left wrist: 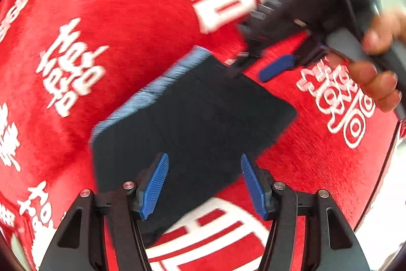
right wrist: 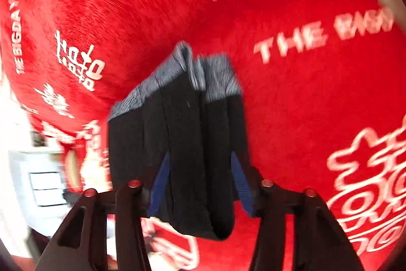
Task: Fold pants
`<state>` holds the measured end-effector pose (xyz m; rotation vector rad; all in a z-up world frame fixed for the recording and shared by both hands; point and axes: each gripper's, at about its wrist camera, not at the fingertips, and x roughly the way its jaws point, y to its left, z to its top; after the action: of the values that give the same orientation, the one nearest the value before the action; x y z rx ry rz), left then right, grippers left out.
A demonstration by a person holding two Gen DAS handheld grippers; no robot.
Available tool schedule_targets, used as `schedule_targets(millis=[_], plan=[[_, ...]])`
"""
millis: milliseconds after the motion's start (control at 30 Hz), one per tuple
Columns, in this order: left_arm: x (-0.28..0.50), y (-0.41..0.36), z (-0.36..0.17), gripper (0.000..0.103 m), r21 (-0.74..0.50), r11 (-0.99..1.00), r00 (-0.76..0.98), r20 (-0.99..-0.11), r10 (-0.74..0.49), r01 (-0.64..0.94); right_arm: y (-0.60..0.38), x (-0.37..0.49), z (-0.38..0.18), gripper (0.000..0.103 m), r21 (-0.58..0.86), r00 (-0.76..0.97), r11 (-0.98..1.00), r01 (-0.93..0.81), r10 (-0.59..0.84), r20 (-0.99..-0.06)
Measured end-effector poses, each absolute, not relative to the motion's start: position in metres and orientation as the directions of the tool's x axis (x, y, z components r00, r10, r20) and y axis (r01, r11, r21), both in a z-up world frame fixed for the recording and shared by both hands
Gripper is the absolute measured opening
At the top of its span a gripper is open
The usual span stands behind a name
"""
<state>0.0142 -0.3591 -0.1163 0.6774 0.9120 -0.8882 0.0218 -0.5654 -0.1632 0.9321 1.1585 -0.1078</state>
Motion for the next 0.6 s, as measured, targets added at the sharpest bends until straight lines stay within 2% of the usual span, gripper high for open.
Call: schedule_targets(millis=[133,267,367,433,467,600], plan=[[0.095,-0.335,-0.106,0.061,0.095,0.64,0.367,-0.878,-0.307,0.763,-0.566,0.049,-0.144,0.055,0.517,0.46,0.693,0.502,0.292,-0.839],[0.187,-0.313,-0.129,0.061,0.02,0.816,0.333,-0.918,-0.214,0.578,-0.574,0.08,-0.156,0.05,0.505,0.457,0.699,0.507,0.279,-0.845],[0.244,-0.298,-0.158,0.061,-0.04,0.896,0.275,-0.945,-0.178,0.443,-0.574,0.097,-0.167,0.042,0.493,0.442,0.718,0.492,0.282,-0.852],[0.262,-0.298,-0.176,0.061,-0.036,0.909,0.25,-0.956,-0.153,0.416,-0.576,0.099,-0.166,0.03,0.474,0.422,0.739,0.479,0.28,-0.862],[0.265,-0.298,-0.182,0.061,-0.025,0.911,0.25,-0.958,-0.14,0.412,-0.574,0.102,-0.169,0.017,0.455,0.404,0.75,0.48,0.271,-0.873],[0.269,-0.301,-0.208,0.061,-0.025,0.906,0.224,-0.966,-0.131,0.424,-0.571,0.102,-0.172,0.013,0.378,0.345,0.792,0.479,0.227,-0.911]])
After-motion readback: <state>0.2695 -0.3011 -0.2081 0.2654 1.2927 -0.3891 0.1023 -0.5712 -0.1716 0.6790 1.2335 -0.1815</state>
